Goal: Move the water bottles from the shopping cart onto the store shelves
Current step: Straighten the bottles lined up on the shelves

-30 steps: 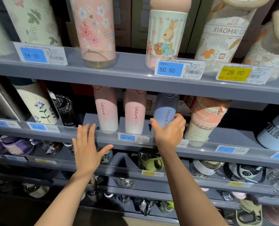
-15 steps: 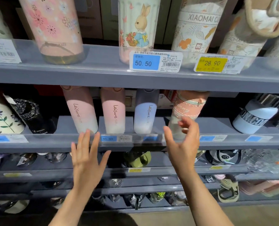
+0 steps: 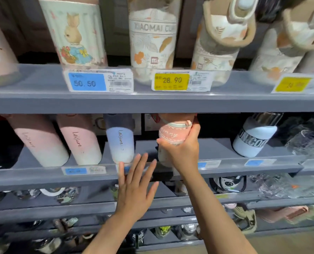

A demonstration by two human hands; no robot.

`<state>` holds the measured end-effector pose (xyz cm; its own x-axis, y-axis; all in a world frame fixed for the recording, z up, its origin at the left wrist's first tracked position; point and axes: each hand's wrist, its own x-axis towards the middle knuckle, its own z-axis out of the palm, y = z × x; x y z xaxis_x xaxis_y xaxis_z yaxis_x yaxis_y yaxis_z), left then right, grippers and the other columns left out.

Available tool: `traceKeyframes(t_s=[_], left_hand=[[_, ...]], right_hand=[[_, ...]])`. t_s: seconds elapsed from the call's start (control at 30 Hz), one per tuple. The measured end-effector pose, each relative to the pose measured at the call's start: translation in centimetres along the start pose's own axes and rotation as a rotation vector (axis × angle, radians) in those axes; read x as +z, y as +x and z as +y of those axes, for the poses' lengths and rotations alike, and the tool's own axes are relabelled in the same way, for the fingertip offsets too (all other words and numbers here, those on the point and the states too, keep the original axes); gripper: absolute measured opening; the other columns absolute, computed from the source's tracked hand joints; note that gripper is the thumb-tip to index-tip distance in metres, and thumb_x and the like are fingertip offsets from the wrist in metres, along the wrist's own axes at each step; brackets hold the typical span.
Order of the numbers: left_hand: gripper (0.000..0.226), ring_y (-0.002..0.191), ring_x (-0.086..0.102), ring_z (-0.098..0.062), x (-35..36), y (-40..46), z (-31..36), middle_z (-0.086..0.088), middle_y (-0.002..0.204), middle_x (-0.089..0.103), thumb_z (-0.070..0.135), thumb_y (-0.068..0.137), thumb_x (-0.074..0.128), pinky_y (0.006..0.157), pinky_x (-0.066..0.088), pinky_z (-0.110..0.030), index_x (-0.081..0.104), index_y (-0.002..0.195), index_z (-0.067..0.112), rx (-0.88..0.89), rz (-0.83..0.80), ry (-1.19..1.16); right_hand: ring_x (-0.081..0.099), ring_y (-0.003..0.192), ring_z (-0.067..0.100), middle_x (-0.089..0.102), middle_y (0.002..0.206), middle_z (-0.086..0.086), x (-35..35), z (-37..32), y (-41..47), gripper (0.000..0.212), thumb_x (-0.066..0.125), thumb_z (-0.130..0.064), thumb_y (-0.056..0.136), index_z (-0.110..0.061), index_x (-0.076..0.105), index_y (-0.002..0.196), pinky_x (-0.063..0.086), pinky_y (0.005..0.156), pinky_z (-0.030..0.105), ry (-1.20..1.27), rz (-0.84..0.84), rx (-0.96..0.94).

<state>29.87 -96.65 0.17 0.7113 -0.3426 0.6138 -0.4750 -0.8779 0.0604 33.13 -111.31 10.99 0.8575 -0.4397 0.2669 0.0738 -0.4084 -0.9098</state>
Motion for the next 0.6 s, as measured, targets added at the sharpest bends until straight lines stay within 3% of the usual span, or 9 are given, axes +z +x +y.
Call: traceKeyframes(t_s=[0.1,0.23,0.33,0.43,0.6], left_hand=[[0.052,0.141,0.028,-0.025,0.8,0.4,2.0,-0.004,0.148,0.037,0.049,0.100,0.024,0.116,0.008,-0.058,0.035,0.143,0.022,-0.060,-0.024,0.037],[0.048,0.137,0.034,-0.030,2.1,0.7,3.2,-0.007,0.142,0.042,0.047,0.096,0.035,0.116,0.011,-0.057,0.043,0.136,0.020,-0.138,0.054,0.050],[0.046,0.134,0.036,-0.030,2.7,0.9,3.4,-0.006,0.136,0.045,0.044,0.091,0.045,0.114,0.015,-0.059,0.046,0.130,0.020,-0.168,0.121,0.061],[0.045,0.133,0.038,-0.031,3.1,1.0,3.5,-0.009,0.131,0.053,0.043,0.089,0.049,0.112,0.017,-0.060,0.049,0.127,0.019,-0.168,0.159,0.080],[0.046,0.133,0.038,-0.031,3.8,0.9,3.6,-0.010,0.130,0.054,0.044,0.090,0.050,0.114,0.015,-0.058,0.049,0.127,0.018,-0.172,0.230,0.080]], right_hand=[[0.057,0.097,0.025,0.055,0.112,0.007,-2.7,1.2,1.5,0.074,0.089,-0.025,0.061,-0.024,0.031,0.106,0.050,0.082,0.040,-0.006,0.008,-0.023],[0.056,0.101,0.025,0.057,0.114,0.006,-6.6,3.0,3.9,0.073,0.088,-0.023,0.062,-0.021,0.033,0.109,0.048,0.086,0.037,0.004,-0.022,0.030],[0.057,0.099,0.012,0.057,0.111,-0.004,-9.6,4.2,5.4,0.077,0.088,-0.016,0.063,-0.022,0.034,0.117,0.047,0.087,0.026,0.026,-0.148,0.006],[0.055,0.092,-0.009,0.051,0.105,-0.015,-11.7,4.7,6.3,0.075,0.085,-0.002,0.065,-0.018,0.033,0.117,0.045,0.078,0.009,0.071,-0.297,0.004],[0.055,0.095,-0.001,0.054,0.108,-0.010,-12.5,5.3,7.3,0.071,0.080,0.005,0.069,-0.018,0.035,0.118,0.048,0.071,0.008,0.141,-0.466,0.065]])
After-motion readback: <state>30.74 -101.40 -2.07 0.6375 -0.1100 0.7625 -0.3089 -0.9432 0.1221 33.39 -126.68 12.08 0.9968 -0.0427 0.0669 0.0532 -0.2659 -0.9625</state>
